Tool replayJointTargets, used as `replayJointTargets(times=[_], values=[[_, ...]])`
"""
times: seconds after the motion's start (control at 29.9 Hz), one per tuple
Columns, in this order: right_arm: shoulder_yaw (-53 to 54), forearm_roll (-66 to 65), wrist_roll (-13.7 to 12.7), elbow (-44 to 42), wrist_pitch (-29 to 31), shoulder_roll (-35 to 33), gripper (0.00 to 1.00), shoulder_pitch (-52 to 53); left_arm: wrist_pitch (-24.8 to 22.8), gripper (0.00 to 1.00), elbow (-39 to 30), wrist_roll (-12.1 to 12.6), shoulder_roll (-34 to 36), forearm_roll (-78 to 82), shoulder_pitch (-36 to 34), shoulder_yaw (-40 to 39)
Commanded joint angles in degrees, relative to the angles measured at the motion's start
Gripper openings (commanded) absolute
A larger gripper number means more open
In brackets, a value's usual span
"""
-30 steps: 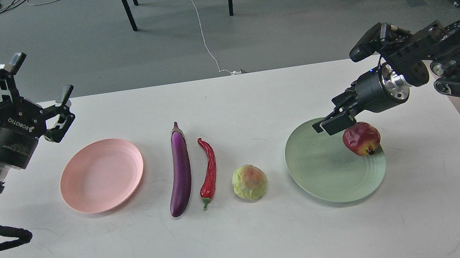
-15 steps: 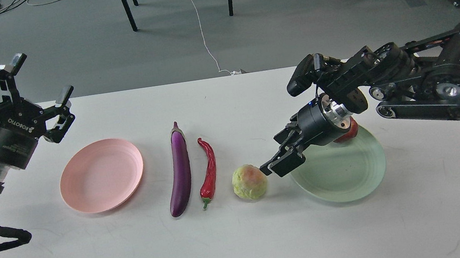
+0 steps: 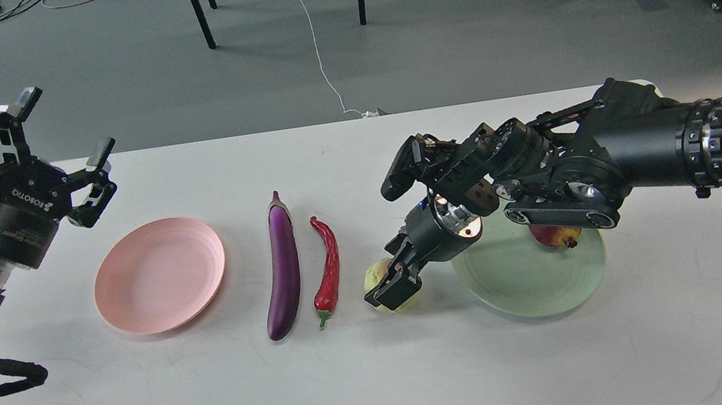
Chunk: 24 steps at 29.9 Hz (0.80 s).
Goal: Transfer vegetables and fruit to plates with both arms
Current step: 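Move the right gripper to the pale green fruit and grasp it, then carry the pale green fruit onto the green plate and release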
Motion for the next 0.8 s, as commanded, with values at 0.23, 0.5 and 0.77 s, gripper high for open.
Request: replayJointTargets(times=[0.23, 0.5, 0.77], values=[[-0.87, 0.0, 0.0, -2.98, -0.27, 1.81, 0.96, -2.01, 0.09, 0.99, 0.01, 0.0, -0.08, 0.07, 0.15, 0.02], [-2.37, 0.0, 0.0, -3.07, -0.88, 1.98, 0.5, -2.36, 0.18, 0.99, 0.01, 0.0, -0.08, 0.07, 0.33, -0.07], [-1.84, 0.35, 0.0, -0.79, -0.8, -2.66, 0.41, 1.84, 0.18, 0.99, -0.08, 0.0, 0.1, 0.07, 0.33, -0.16]])
